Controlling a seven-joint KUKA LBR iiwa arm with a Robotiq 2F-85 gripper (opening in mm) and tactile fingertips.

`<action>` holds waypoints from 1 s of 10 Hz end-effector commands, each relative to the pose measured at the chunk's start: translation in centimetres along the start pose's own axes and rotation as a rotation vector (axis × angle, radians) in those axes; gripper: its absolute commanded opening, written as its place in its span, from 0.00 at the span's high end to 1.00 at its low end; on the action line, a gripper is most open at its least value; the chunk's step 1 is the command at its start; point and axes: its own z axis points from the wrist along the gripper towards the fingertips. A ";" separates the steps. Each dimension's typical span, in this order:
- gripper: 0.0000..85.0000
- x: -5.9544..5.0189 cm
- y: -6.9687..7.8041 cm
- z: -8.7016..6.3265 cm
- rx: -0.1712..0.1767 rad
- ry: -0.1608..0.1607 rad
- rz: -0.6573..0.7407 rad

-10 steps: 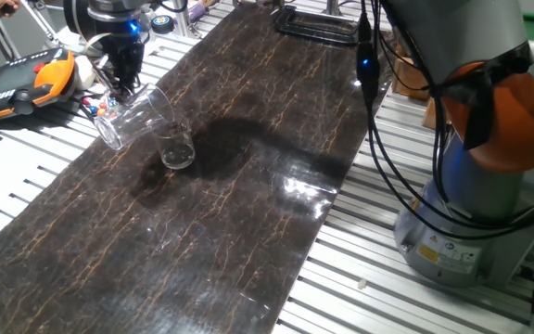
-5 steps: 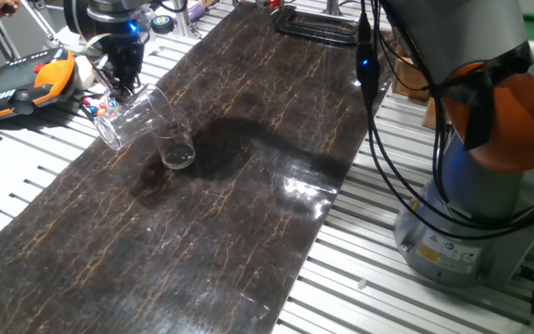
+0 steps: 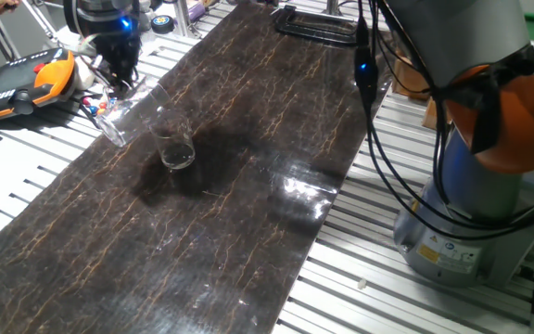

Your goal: Pour the water from one cup into another empty cup

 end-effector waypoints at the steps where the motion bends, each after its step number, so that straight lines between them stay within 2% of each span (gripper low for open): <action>1: 0.99 -0.2 -0.2 -0.5 0.094 0.004 0.005; 4: 0.99 -0.6 -1.6 -1.6 0.234 0.018 -0.004; 7: 0.99 -0.9 -3.5 -2.3 0.358 0.031 -0.026; 9: 0.99 -0.8 -4.8 -2.2 0.447 0.036 -0.055; 10: 0.99 -0.8 -5.2 -2.0 0.479 0.045 -0.072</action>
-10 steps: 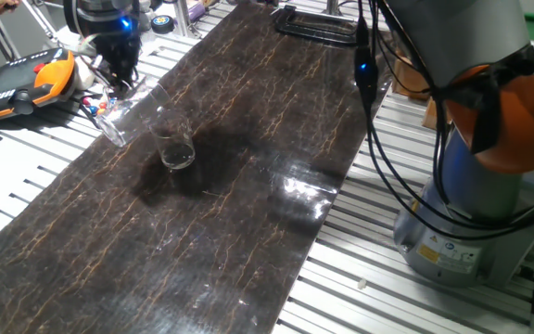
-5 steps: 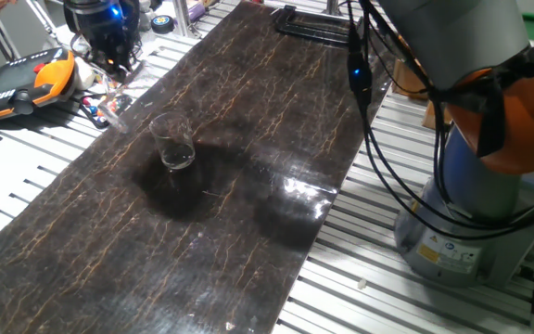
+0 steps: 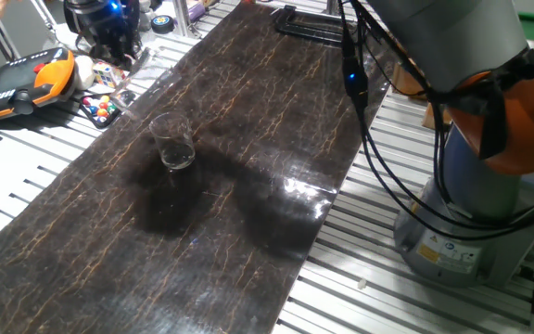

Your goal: Pour the water from one cup into another empty cup

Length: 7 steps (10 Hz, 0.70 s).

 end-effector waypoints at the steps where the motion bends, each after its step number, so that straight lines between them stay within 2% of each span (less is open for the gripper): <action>1: 0.99 0.0 -0.3 0.3 0.179 0.007 -0.016; 5: 0.99 -0.1 -2.4 1.2 0.287 0.009 -0.036; 7: 0.99 0.1 -3.0 1.9 0.291 0.006 -0.065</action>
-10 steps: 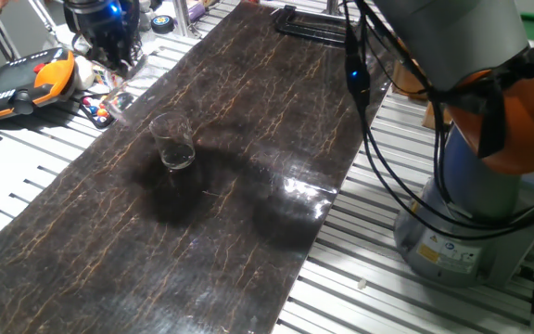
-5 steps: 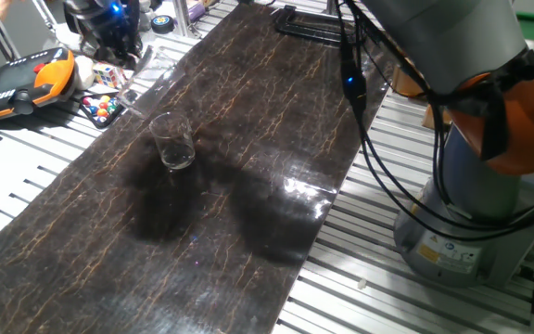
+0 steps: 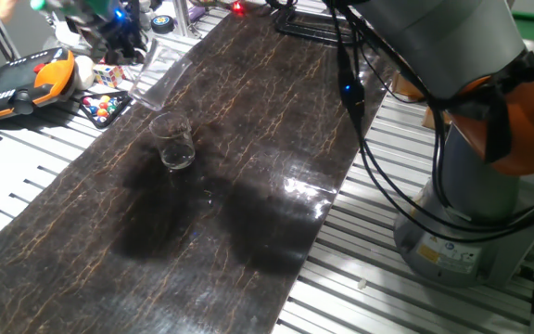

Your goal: Pour the water from one cup into another empty cup

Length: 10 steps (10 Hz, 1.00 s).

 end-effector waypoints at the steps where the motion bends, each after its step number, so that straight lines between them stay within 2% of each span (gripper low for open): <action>1: 0.99 0.0 0.0 0.2 0.054 -0.002 -0.015; 4: 0.99 -0.1 0.1 0.1 0.059 0.004 -0.023; 6: 0.99 -0.1 0.1 0.1 0.078 0.011 -0.025; 8: 0.99 -0.1 0.1 0.1 0.052 0.013 -0.004; 9: 0.99 -0.1 0.1 0.1 0.020 0.005 0.013; 10: 0.99 -0.1 0.1 0.1 0.015 0.004 0.025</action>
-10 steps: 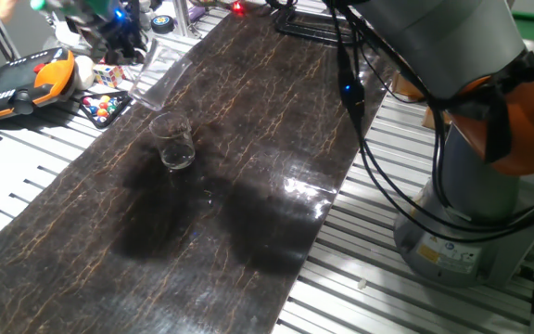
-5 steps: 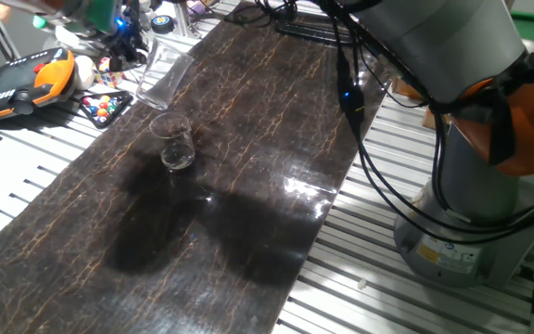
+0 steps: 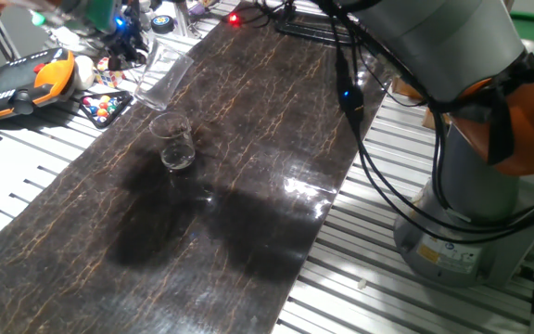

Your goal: Pour the water from one cup into another empty cup

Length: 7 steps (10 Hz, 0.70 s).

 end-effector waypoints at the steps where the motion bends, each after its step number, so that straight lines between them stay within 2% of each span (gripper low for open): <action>1: 0.99 0.0 0.0 0.0 -0.002 0.004 0.005; 3: 0.99 0.0 0.0 0.0 0.021 0.002 -0.019; 5: 0.99 0.0 0.0 0.0 0.024 0.001 -0.028; 7: 0.99 -0.2 -2.1 1.0 0.036 -0.005 -0.025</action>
